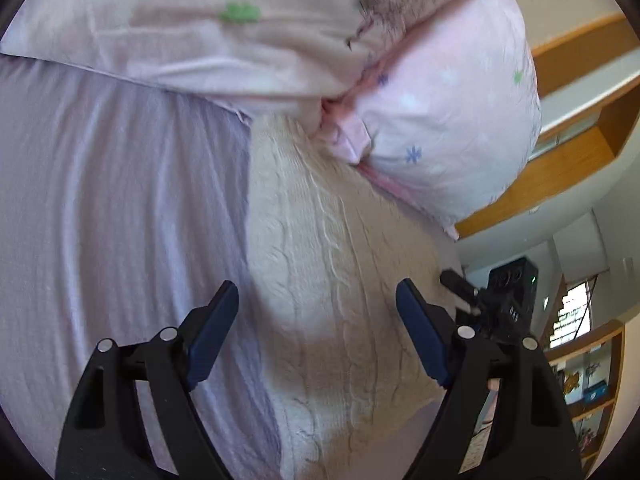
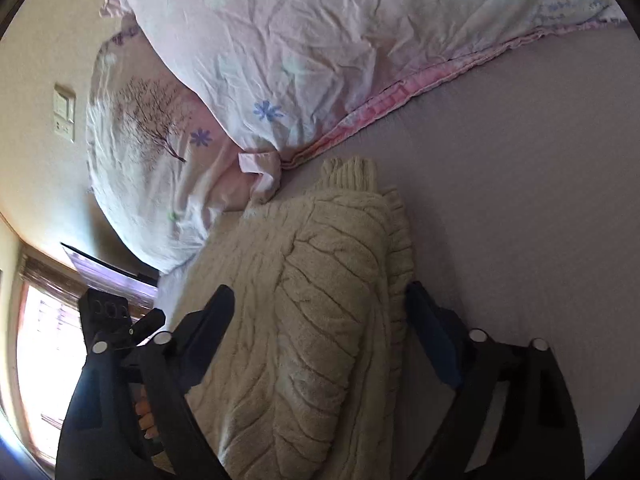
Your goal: Fold small clothes
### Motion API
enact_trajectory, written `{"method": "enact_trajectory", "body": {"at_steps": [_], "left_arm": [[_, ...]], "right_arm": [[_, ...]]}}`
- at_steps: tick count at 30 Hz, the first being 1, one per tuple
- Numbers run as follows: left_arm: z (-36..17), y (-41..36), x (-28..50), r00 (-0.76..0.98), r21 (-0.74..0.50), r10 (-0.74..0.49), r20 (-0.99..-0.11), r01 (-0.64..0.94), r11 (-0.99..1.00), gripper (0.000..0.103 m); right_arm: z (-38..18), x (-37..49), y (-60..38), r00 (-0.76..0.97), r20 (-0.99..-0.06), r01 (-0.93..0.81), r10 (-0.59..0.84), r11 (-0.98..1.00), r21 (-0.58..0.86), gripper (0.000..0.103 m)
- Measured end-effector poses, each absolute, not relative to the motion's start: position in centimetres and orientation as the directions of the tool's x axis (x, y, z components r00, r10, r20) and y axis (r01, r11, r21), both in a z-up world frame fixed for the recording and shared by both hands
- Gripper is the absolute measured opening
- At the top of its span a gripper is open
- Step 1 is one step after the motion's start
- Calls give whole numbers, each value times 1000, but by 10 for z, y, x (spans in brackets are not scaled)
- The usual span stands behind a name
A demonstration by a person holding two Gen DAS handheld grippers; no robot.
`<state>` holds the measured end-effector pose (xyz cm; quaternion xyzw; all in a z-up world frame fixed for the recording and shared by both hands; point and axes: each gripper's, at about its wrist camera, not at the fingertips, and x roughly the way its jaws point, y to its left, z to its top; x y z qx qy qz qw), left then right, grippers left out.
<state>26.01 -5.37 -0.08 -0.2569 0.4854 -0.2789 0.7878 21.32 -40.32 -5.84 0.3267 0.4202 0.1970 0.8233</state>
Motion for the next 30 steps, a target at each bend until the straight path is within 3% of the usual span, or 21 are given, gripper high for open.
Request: {"method": "enact_trajectory", "body": {"at_steps": [2, 3, 4, 7, 10, 12, 16, 20, 22, 23, 24, 25, 30], "left_arm": [[-9, -66, 258, 360, -665, -686, -632, 204, 719, 80], [-11, -68, 258, 367, -670, -691, -623, 205, 713, 80], [-12, -69, 259, 377, -672, -690, -618, 201, 713, 78], [-12, -65, 254, 381, -699, -713, -588, 205, 685, 43], [-1, -27, 238, 360, -762, -782, -509, 235, 604, 37], [16, -2, 225, 408, -725, -758, -509, 271, 633, 39], [29, 40, 217, 536, -560, -574, -619, 211, 801, 51], [40, 73, 194, 609, -562, -556, -566, 208, 800, 66], [48, 75, 183, 628, -538, -549, -552, 235, 809, 68], [50, 74, 180, 629, -533, -551, -549, 244, 810, 68], [52, 72, 175, 629, -528, -553, -546, 254, 810, 69], [53, 68, 172, 627, -525, -556, -546, 261, 810, 69], [53, 51, 143, 641, -430, -503, -579, 284, 857, 73]], "right_arm": [[-63, 213, -405, 572, -563, -40, 597, 705, 708, 59], [-65, 213, -406, 568, -542, -46, 620, 681, 731, 45], [-67, 213, -406, 562, -520, -50, 643, 655, 754, 43], [-68, 211, -405, 571, -492, -57, 657, 629, 775, 37], [-58, 204, -390, 555, -400, -128, 730, 550, 825, 35], [-48, 204, -362, 514, -369, -210, 774, 530, 821, 35], [-34, 209, -324, 568, -525, -185, 633, 720, 669, 51], [-18, 186, -344, 668, -427, -210, 610, 705, 678, 59], [-19, 188, -339, 639, -456, -212, 620, 711, 671, 60], [-22, 193, -331, 616, -489, -211, 618, 727, 653, 56], [-25, 196, -320, 600, -509, -222, 618, 739, 635, 26], [-26, 201, -309, 595, -530, -235, 604, 762, 604, 7], [-19, 219, -318, 718, -574, -95, 393, 873, 479, 8]]}}
